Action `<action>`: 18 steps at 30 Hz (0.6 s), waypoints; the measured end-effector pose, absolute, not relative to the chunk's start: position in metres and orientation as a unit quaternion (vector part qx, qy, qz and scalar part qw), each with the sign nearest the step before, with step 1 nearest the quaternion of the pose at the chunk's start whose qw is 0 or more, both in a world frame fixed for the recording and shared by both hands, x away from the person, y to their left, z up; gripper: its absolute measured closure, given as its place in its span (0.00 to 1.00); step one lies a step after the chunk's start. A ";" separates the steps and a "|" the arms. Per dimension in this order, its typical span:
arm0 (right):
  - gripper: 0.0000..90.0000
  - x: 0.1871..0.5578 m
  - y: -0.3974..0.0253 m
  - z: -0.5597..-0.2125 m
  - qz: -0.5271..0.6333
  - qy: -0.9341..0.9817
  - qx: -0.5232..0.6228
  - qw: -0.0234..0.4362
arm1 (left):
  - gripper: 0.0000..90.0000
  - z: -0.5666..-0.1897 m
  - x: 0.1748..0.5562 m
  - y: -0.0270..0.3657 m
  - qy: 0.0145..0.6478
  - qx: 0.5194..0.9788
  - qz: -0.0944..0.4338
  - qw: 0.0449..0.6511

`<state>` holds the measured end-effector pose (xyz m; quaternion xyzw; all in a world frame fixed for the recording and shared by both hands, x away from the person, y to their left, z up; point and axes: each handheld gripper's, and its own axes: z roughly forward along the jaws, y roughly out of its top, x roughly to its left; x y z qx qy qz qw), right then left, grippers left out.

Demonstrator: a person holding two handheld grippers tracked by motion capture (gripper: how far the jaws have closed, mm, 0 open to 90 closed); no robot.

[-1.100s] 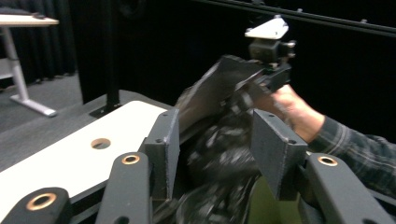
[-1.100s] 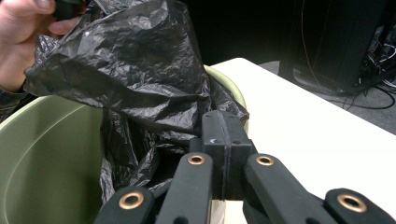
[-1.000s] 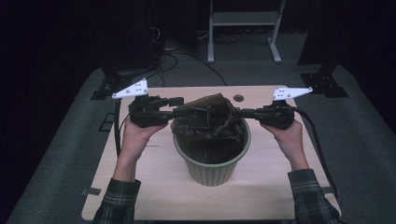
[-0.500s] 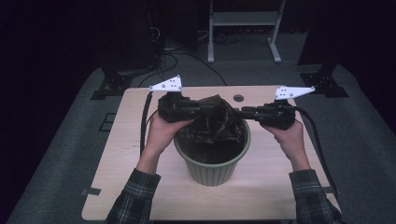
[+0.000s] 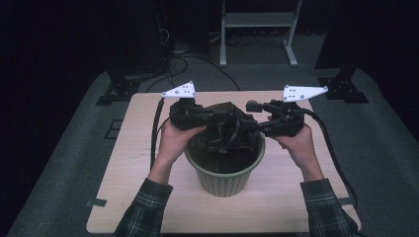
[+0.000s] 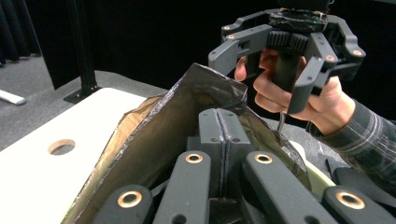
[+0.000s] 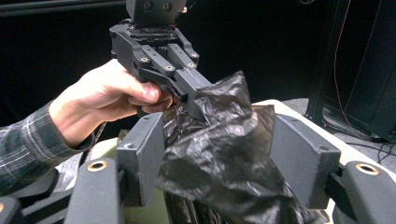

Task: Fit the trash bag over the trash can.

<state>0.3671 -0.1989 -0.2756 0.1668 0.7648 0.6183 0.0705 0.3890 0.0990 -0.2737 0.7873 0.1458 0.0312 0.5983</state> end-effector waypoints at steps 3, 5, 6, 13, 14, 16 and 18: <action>0.34 0.369 -0.192 -0.278 0.610 0.770 0.173 0.072 | 0.99 -0.274 0.389 0.100 0.147 0.785 0.030 0.601; 0.34 0.371 -0.189 -0.281 0.607 0.772 0.176 0.070 | 0.99 -0.274 0.388 0.100 0.149 0.783 0.029 0.603; 0.37 0.372 -0.187 -0.282 0.602 0.774 0.179 0.072 | 0.99 -0.274 0.388 0.100 0.149 0.782 0.028 0.605; 0.85 0.371 -0.188 -0.286 0.590 0.781 0.184 0.092 | 0.99 -0.273 0.387 0.103 0.151 0.783 0.032 0.603; 0.86 0.371 -0.190 -0.285 0.592 0.779 0.186 0.091 | 0.99 -0.273 0.387 0.105 0.153 0.782 0.033 0.604; 0.90 0.371 -0.193 -0.284 0.594 0.776 0.188 0.093 | 0.99 -0.273 0.387 0.108 0.157 0.780 0.034 0.605; 0.92 0.370 -0.195 -0.284 0.596 0.775 0.187 0.094 | 0.99 -0.274 0.387 0.110 0.157 0.780 0.036 0.605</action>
